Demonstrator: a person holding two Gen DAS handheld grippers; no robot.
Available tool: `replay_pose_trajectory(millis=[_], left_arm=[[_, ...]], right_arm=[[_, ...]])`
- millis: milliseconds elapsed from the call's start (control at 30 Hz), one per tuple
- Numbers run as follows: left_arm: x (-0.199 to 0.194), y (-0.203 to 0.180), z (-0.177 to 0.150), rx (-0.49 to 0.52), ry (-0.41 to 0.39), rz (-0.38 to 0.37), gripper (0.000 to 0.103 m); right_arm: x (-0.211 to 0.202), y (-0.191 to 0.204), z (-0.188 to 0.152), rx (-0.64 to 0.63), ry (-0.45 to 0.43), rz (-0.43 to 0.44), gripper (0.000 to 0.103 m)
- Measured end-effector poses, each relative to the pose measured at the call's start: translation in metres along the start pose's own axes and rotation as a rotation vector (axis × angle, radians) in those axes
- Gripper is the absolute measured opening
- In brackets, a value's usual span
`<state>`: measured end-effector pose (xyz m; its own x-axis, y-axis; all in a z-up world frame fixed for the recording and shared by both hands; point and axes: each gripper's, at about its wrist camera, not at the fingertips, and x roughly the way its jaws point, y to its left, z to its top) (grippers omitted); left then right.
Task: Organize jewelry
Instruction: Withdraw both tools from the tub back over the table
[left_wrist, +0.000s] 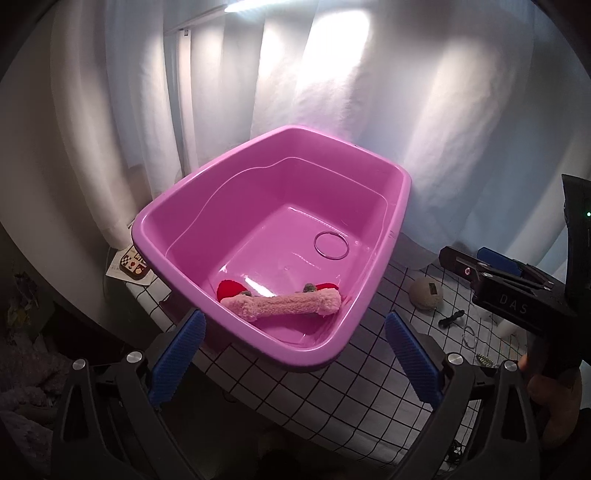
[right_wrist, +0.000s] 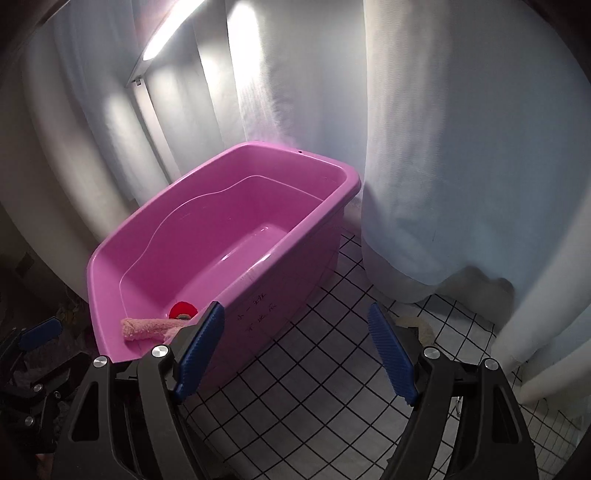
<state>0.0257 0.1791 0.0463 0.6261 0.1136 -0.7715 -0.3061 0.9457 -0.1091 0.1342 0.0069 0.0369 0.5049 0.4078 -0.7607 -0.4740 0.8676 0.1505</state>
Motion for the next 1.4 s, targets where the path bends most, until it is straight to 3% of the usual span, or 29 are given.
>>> replay_pose_trajectory(millis=[367,767,1067,1233,1400], left_arm=[[-0.011,-0.056,-0.036,0.084,0.026,-0.069,0.096],[0.006,-0.124,-0.093,0.172,0.131,-0.162,0.096],[0.018,-0.16,-0.133,0.244,0.186,-0.152,0.096],[0.032,-0.176,-0.133,0.34,0.185,-0.174,0.096],[0.062,-0.194,-0.123,0.472,0.191,-0.235,0.096]], right_arm=[[-0.08,-0.093,-0.108,0.15,0.046,-0.148,0.076],[-0.138,-0.167,-0.237,0.371,0.077,-0.234,0.076],[-0.149,-0.177,-0.29,0.426,0.057,-0.197,0.076],[-0.146,-0.166,-0.308,0.479,0.031,-0.172,0.076],[-0.139,-0.148,-0.321,0.575,-0.011,-0.206,0.076]])
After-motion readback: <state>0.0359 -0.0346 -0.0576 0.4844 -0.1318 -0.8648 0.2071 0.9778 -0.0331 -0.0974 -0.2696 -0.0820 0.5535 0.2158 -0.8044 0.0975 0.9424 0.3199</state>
